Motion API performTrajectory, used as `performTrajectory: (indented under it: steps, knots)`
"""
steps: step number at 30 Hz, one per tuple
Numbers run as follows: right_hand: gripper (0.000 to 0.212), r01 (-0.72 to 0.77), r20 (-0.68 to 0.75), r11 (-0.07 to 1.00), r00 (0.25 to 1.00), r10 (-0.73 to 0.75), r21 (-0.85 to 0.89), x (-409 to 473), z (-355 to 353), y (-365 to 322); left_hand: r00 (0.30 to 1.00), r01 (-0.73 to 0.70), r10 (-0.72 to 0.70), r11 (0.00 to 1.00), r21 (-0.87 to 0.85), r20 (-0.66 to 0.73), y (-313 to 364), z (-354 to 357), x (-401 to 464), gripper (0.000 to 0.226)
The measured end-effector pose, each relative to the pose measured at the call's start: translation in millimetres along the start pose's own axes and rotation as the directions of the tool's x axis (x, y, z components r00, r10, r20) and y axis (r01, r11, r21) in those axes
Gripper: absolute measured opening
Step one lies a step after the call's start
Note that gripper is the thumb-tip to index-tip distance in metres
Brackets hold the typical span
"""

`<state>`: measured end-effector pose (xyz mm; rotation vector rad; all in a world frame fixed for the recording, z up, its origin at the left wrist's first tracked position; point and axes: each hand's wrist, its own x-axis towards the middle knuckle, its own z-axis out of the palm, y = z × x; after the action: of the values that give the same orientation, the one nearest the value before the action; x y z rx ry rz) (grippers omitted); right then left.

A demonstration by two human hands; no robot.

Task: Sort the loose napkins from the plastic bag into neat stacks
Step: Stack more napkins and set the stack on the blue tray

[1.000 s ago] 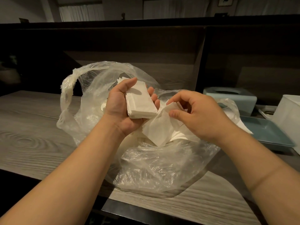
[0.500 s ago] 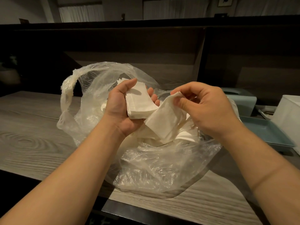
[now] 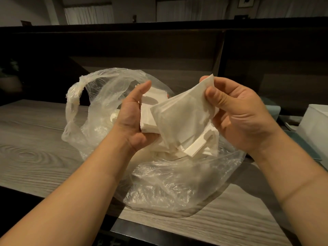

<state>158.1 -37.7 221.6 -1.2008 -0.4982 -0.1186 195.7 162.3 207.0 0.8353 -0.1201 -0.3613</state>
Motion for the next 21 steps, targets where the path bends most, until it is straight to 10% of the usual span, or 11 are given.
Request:
performTrajectory:
  steps: [21]
  knots:
    - [0.014,0.054,0.058,0.824,0.998,-0.026,-0.563,-2,5,10,0.922,0.18,-0.307,0.879,0.441,0.235,-10,-3,-2,0.056]
